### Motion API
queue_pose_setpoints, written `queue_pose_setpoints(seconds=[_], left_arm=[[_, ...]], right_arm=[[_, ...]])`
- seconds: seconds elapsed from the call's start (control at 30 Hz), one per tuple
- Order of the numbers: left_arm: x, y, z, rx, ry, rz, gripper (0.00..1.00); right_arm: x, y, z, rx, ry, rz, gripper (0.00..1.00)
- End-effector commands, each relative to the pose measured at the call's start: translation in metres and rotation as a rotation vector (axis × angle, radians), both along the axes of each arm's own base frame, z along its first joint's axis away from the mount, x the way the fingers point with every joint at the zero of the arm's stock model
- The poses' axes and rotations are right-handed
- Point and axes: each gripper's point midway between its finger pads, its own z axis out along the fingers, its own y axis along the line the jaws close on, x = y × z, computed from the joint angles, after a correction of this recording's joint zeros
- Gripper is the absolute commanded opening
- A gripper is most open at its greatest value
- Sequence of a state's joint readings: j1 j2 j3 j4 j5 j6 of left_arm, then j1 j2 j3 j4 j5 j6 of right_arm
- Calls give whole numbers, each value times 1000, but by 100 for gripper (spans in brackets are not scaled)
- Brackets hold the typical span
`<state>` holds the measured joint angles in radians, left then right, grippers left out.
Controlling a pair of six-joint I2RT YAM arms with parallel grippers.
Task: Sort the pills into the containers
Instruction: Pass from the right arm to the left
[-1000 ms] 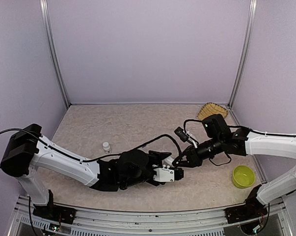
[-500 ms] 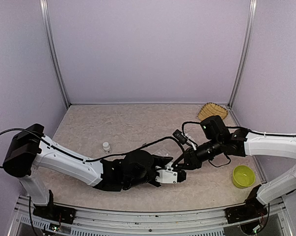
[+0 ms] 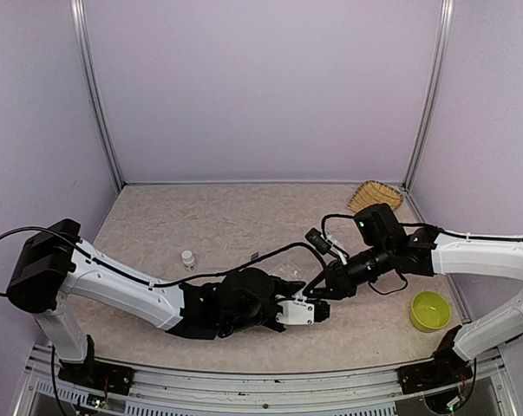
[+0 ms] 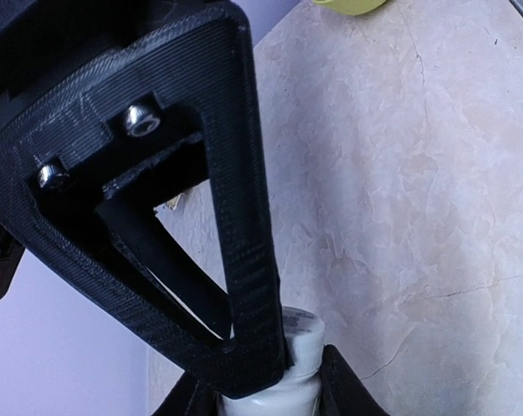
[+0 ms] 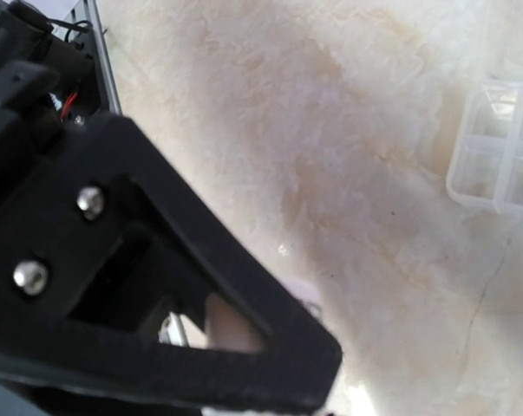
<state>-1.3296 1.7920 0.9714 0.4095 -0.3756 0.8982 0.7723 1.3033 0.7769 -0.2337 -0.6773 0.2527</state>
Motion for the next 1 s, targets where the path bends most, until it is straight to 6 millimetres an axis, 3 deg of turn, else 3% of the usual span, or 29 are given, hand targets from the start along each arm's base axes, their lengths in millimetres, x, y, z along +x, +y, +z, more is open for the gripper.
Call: queue_pose_setpoints(seconds=[0.0,0.2,0.33,0.57,0.67,0.8,0.97], left_arm=[[4,-6,8,-93,83,52,13],[2,-3,14,-175,160,66,0],[5,0,17,-210,188,82,0],[11,7,34,-317,260,109,0],[14,10,45,-379,306,121,0],[19,14,67,-493,413,114,0],[9,24,102,-685,613,-18,0]], right_arm=[[-6,7,17,67,-38,42,31],[-3,6,19,74,-47,33,33],[-2,5,21,79,-51,25,36],[5,-5,33,127,-84,-2,60],[8,-12,45,170,-134,-17,70],[11,-20,56,199,-225,-29,76],[17,-27,65,242,-281,-86,84]])
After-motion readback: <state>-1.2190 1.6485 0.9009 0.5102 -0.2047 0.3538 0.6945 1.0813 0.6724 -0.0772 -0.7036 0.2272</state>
